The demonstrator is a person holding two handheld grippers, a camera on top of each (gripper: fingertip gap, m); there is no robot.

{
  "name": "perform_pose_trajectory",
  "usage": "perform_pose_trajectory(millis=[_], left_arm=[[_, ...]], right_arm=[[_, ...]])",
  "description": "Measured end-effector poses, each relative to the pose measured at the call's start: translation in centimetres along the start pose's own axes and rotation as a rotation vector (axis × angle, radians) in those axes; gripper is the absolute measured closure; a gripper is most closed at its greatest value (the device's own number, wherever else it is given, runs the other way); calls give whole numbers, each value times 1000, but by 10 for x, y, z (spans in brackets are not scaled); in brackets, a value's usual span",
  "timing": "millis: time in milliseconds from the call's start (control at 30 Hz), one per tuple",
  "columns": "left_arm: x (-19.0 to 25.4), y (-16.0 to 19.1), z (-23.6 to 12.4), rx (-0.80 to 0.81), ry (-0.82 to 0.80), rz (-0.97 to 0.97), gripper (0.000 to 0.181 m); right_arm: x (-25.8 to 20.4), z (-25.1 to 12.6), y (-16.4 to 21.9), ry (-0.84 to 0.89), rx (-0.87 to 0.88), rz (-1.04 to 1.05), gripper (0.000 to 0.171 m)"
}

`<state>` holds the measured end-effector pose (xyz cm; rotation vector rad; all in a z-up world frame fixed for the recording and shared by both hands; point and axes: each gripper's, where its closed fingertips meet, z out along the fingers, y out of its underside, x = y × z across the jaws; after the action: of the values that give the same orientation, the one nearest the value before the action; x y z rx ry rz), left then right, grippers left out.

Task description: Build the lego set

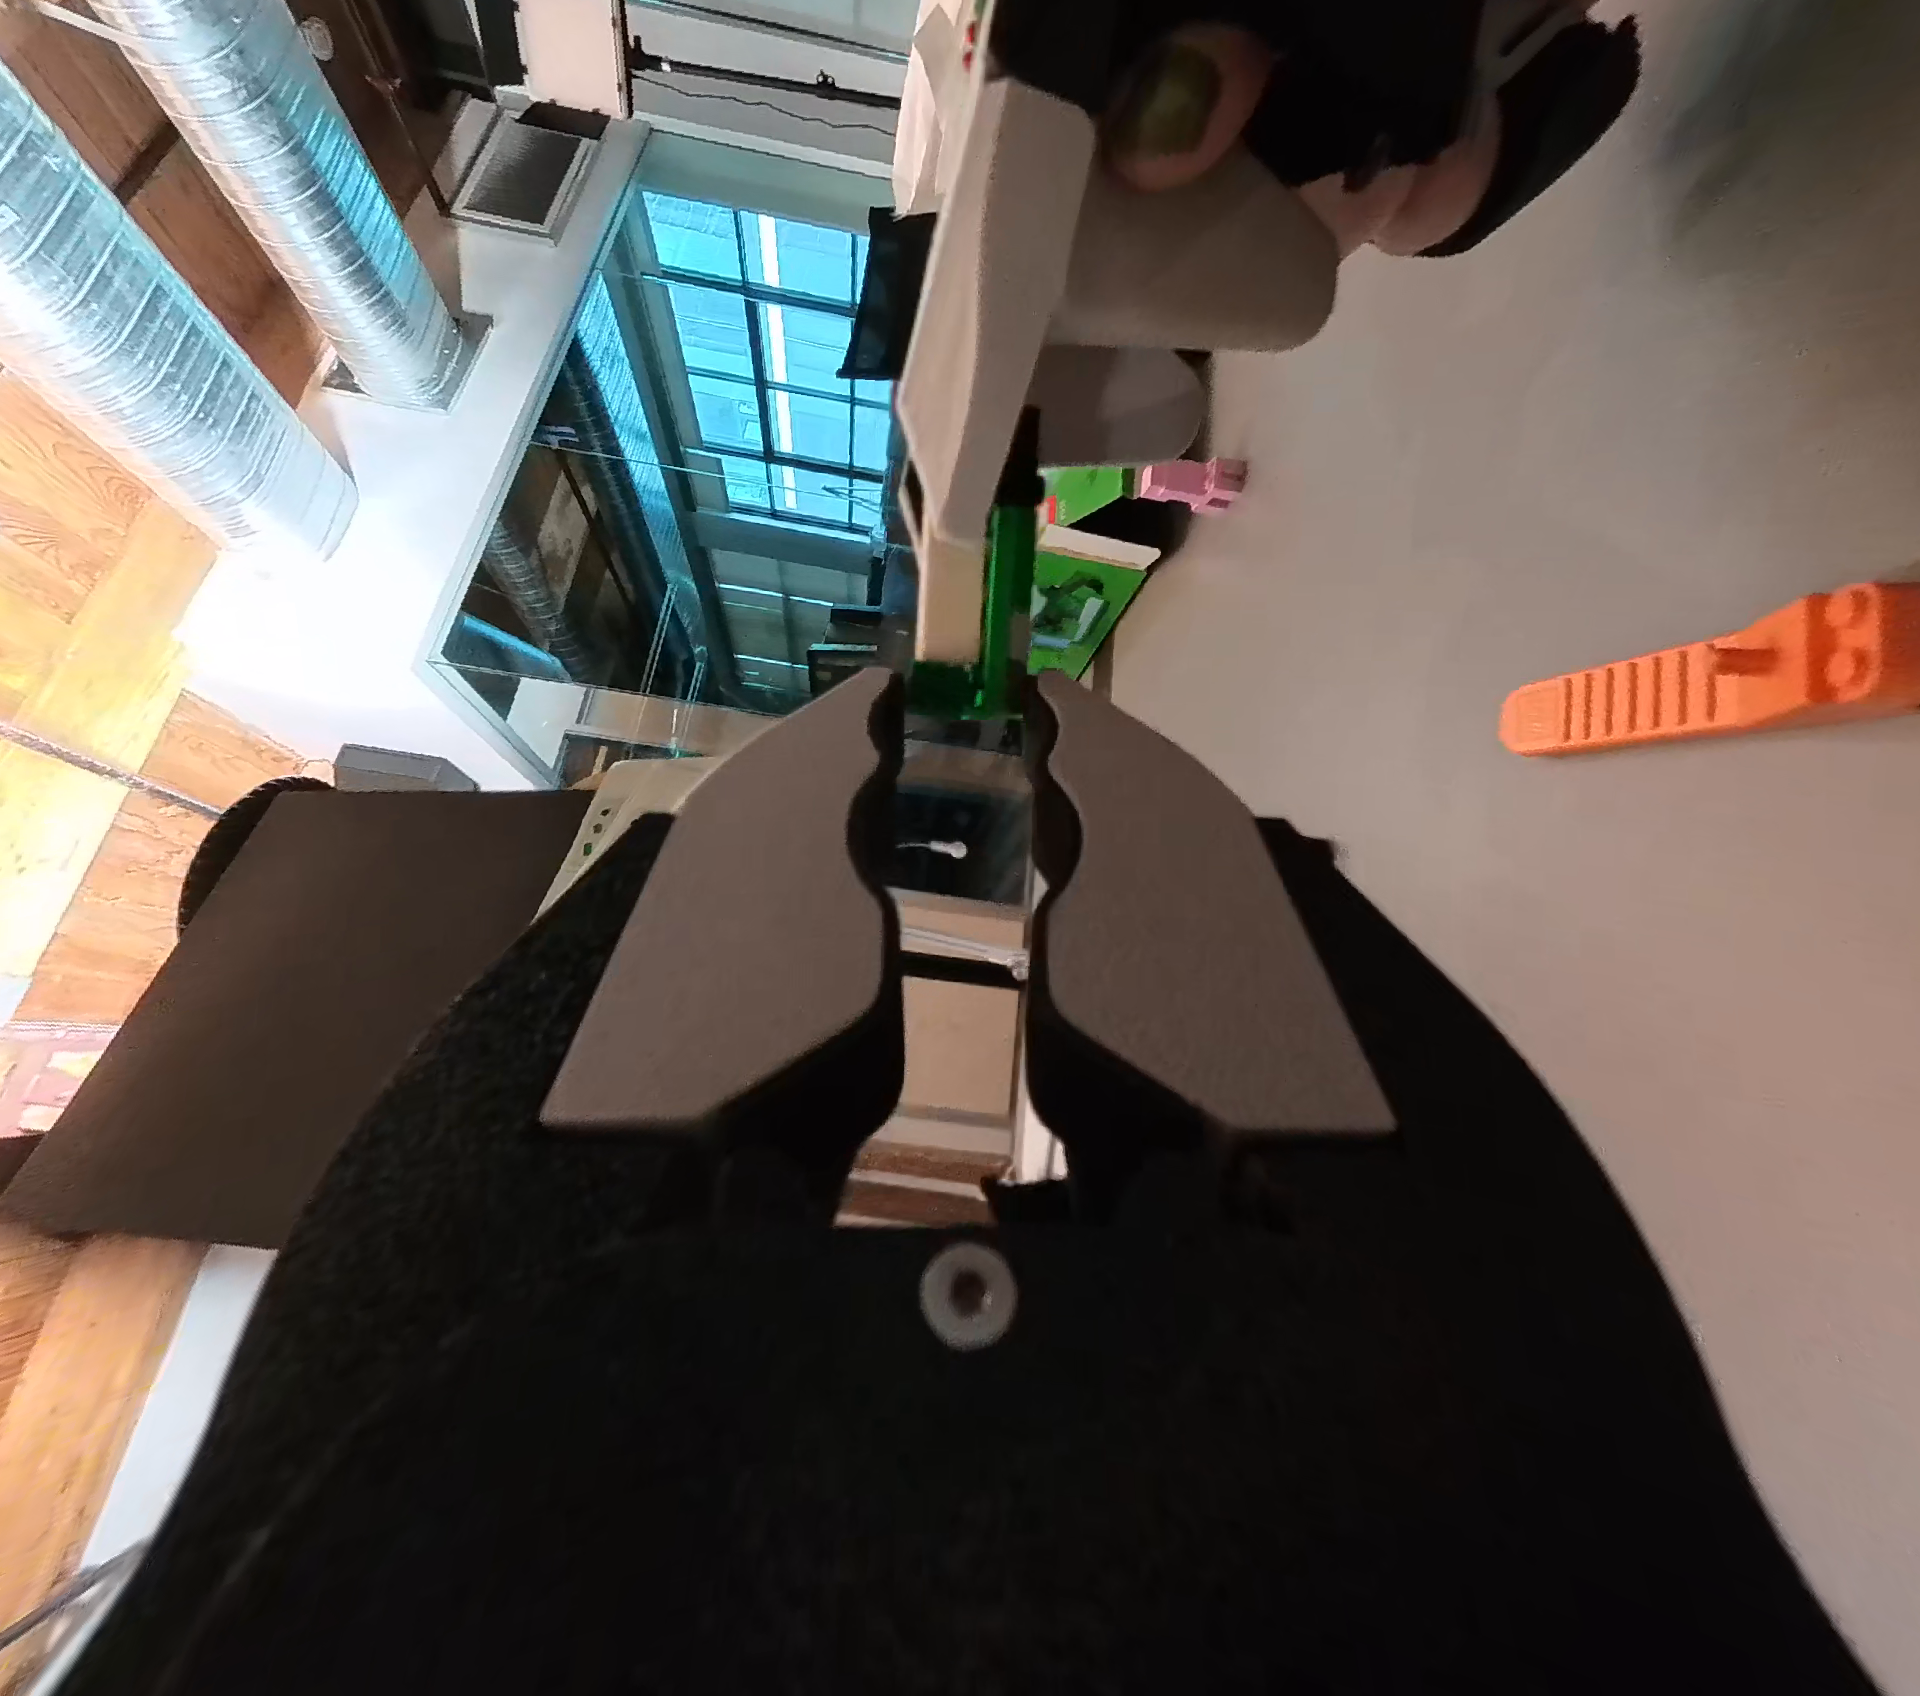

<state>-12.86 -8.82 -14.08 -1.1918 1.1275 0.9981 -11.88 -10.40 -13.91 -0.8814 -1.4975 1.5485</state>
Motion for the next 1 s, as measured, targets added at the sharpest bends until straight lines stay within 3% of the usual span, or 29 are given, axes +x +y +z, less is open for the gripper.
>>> perform_pose_trajectory(millis=[700,1000], left_arm=[[5,4,1,-64,-23,-2,163],[13,8,-2,-88,6,54,164]], right_arm=[[6,-2,0,-3,19,72,135],[7,-2,13,-24,-64,88,134]])
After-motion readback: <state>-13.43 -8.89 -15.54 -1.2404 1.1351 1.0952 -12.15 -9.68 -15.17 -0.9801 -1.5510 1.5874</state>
